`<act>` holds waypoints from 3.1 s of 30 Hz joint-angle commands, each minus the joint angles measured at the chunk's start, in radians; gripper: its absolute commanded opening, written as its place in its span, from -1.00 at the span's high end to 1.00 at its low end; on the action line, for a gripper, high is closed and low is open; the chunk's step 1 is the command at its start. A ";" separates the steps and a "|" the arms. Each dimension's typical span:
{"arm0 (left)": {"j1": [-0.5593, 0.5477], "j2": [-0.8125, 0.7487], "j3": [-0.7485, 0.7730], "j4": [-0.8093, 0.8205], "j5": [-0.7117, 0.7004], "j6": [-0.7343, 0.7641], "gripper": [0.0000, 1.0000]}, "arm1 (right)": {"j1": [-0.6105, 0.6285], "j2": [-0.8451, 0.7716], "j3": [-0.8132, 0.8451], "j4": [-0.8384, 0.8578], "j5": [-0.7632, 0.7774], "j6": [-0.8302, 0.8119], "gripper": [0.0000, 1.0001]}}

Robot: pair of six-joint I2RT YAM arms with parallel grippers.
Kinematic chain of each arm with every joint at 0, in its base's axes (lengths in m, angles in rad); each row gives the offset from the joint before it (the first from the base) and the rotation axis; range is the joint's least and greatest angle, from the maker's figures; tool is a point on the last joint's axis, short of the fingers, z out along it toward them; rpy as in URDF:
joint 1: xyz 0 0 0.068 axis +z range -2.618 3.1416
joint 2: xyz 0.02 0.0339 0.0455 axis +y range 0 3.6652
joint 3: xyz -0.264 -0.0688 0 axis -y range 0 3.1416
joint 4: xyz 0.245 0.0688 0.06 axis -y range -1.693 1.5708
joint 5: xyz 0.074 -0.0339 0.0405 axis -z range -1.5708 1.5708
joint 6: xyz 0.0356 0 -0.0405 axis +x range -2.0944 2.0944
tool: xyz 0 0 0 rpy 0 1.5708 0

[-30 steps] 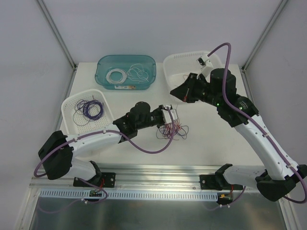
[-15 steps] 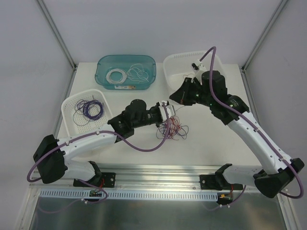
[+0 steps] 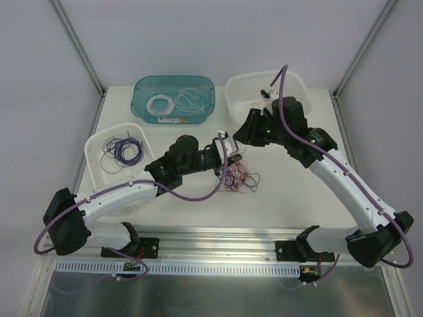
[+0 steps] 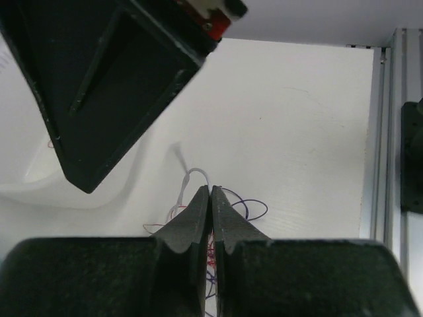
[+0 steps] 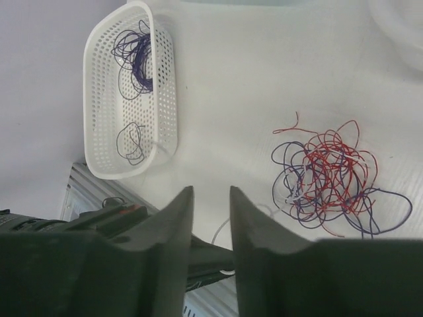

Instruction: Untangle the cables

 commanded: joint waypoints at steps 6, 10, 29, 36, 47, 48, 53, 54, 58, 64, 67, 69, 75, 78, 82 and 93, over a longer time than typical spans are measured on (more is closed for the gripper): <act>0.116 0.058 0.096 -0.022 0.008 -0.509 1.00 | -0.015 -0.074 0.043 -0.059 0.219 -0.171 0.11; 0.138 0.051 0.105 -0.026 0.020 -0.617 1.00 | -0.015 -0.137 -0.059 0.033 0.192 -0.267 0.10; 0.216 -0.044 0.085 -0.052 0.043 -0.856 1.00 | -0.016 -0.122 -0.402 0.533 -0.169 -0.428 0.03; 0.245 -0.069 0.085 -0.046 0.025 -0.937 1.00 | -0.018 -0.149 -0.468 0.644 -0.220 -0.533 -0.20; 0.262 -0.071 0.111 -0.039 0.049 -1.052 1.00 | -0.016 -0.185 -0.447 0.707 -0.272 -0.579 -0.05; 0.262 -0.071 0.110 -0.037 0.049 -1.059 1.00 | -0.016 -0.182 -0.439 0.717 -0.276 -0.576 -0.04; 0.262 -0.063 0.111 -0.011 0.066 -1.105 1.00 | -0.016 -0.150 -0.419 0.747 -0.296 -0.560 -0.01; 0.262 -0.058 0.113 -0.005 0.074 -1.112 1.00 | -0.015 -0.147 -0.418 0.760 -0.296 -0.556 -0.01; 0.262 -0.051 0.111 0.020 0.088 -1.158 1.00 | -0.015 -0.130 -0.406 0.787 -0.302 -0.539 0.01; 0.262 -0.040 0.117 0.036 0.101 -1.191 1.00 | -0.010 -0.108 -0.390 0.797 -0.307 -0.540 0.04; 0.262 -0.035 0.117 0.040 0.108 -1.201 1.00 | -0.007 -0.105 -0.384 0.806 -0.303 -0.539 0.11; 0.262 -0.029 0.114 0.040 0.106 -1.212 1.00 | -0.004 -0.104 -0.381 0.819 -0.301 -0.530 0.18; 0.262 -0.031 0.105 0.037 0.083 -1.218 1.00 | 0.002 -0.107 -0.379 0.825 -0.296 -0.522 0.43; 0.262 -0.041 0.105 0.015 0.054 -1.198 1.00 | 0.001 -0.116 -0.389 0.814 -0.289 -0.524 0.88; 0.276 -0.072 0.104 -0.023 0.006 -1.166 1.00 | -0.004 -0.140 -0.410 0.791 -0.270 -0.522 0.99; 0.368 -0.153 0.050 -0.094 -0.073 -1.112 1.00 | -0.082 -0.214 -0.471 0.787 -0.281 -0.404 0.99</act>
